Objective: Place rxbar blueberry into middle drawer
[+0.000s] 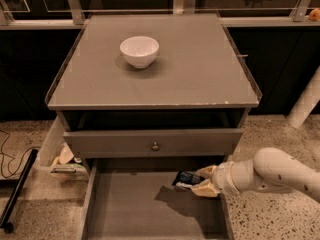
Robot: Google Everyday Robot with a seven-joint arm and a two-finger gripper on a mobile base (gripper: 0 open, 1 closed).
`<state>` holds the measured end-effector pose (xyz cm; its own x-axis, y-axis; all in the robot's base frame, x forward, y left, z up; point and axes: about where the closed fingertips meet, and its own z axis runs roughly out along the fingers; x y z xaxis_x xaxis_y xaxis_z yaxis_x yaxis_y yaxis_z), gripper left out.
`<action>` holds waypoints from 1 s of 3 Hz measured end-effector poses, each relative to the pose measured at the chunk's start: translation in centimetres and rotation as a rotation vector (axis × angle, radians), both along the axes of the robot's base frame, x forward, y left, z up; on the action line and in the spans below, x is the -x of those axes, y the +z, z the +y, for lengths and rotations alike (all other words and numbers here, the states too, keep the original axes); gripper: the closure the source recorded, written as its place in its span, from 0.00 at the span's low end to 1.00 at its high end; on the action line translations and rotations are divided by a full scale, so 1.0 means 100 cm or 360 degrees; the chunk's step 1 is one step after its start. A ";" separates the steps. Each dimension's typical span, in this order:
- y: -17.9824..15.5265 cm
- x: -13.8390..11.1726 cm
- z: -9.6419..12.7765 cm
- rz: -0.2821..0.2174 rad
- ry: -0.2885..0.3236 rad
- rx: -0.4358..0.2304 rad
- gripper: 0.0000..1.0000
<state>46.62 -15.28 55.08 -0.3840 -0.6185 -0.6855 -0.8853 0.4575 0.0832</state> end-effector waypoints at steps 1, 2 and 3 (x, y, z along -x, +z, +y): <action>0.000 0.000 0.000 0.0001 0.0000 0.0000 1.00; -0.026 -0.004 0.019 0.0022 0.0022 -0.0026 1.00; -0.075 -0.019 0.056 0.0026 0.0051 -0.0092 1.00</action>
Offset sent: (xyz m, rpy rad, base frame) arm 0.0145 0.0604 -0.0866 0.0541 0.0459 0.0367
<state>48.47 -9.73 47.58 -0.3760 -0.5901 -0.7144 -0.8978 0.4227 0.1234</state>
